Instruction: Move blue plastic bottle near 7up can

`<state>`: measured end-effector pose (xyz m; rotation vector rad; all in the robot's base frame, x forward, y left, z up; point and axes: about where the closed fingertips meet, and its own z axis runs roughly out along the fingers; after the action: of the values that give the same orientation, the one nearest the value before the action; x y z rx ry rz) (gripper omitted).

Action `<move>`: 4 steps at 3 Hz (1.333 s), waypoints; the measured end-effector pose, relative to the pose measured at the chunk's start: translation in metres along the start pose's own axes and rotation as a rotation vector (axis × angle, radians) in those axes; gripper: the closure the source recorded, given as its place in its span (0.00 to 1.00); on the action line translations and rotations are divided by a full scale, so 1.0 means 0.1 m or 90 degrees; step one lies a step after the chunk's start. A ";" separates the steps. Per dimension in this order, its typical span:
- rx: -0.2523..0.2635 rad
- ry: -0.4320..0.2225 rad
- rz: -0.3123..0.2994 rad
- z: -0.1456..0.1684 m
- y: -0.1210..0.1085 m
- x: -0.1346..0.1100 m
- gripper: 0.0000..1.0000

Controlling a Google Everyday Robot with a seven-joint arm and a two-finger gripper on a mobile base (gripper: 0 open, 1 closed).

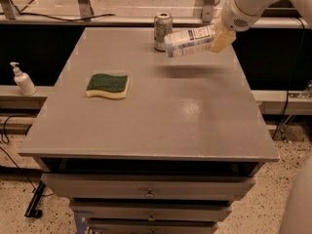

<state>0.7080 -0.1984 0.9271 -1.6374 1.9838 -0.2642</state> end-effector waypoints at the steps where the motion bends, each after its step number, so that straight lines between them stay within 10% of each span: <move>1: 0.032 0.040 0.014 0.22 -0.39 0.10 1.00; 3: 0.019 0.094 0.002 0.66 -0.53 0.30 1.00; 4: -0.011 0.096 -0.010 0.79 -0.47 0.32 0.82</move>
Offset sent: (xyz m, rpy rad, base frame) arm 0.1003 -0.0395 -0.0261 -0.1313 -0.0201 -0.1184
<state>0.7853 -0.2246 0.8749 -1.6879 2.0900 -0.3887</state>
